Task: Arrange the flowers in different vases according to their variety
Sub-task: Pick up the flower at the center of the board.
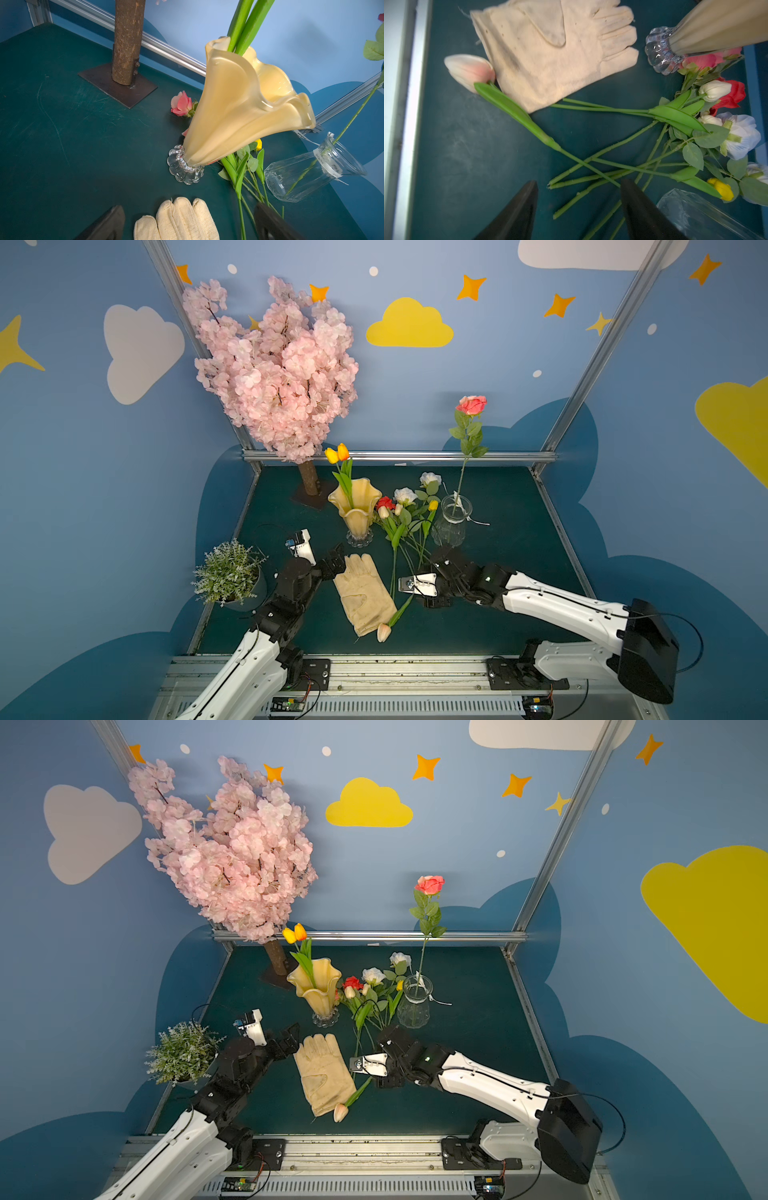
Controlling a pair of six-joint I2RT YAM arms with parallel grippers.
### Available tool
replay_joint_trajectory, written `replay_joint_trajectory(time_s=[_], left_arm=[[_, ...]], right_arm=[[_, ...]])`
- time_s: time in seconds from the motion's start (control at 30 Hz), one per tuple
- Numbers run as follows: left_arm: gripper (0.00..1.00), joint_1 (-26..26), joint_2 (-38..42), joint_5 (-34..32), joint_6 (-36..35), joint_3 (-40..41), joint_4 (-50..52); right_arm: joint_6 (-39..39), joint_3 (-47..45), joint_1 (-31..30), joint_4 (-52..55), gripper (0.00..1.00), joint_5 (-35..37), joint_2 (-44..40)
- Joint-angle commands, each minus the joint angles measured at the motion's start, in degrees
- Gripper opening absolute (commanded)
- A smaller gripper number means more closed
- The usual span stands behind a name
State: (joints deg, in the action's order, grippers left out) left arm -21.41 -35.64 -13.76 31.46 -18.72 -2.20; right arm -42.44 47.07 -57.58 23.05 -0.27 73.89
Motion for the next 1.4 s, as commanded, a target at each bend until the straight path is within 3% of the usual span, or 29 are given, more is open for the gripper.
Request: replay_joint_trajectory(time_s=[0.0,0.13,0.33,0.57,0.87,1.2,1.37], left_arm=[[1.0,0.1,0.7,-0.6,-0.7,-0.8,-0.8],[1.0,0.1,1.1,-0.8,-0.8,-0.6,-0.8],[1.0,0.1,1.4,-1.0,-1.0,-0.7,-0.5],[1.0,0.1,1.5,-0.9,-0.9,-0.7,-0.6],[1.0,0.1,1.7,-1.0,-1.0,-0.6,-0.5],[1.0,0.1,2.1,-0.8,-1.0,-0.7,-0.4],[1.0,0.1,2.1,-0.8,-1.0,-0.7,-0.4]], right_arm=[[-4.0,3.0,-2.5,5.0,0.55,9.7,4.2],[-6.8,5.0,-4.9,4.4,0.46,13.9,9.5],[-9.9,4.4,-5.2,0.1,0.44,15.5,13.8],[-12.4,4.7,-5.0,-2.9,0.4,15.7,17.3],[-13.3,6.3,-4.0,-3.7,0.27,14.9,22.0],[-13.8,7.2,-2.8,-3.8,0.27,15.7,23.8],[-13.9,6.8,-2.8,-3.8,0.34,15.5,22.8]])
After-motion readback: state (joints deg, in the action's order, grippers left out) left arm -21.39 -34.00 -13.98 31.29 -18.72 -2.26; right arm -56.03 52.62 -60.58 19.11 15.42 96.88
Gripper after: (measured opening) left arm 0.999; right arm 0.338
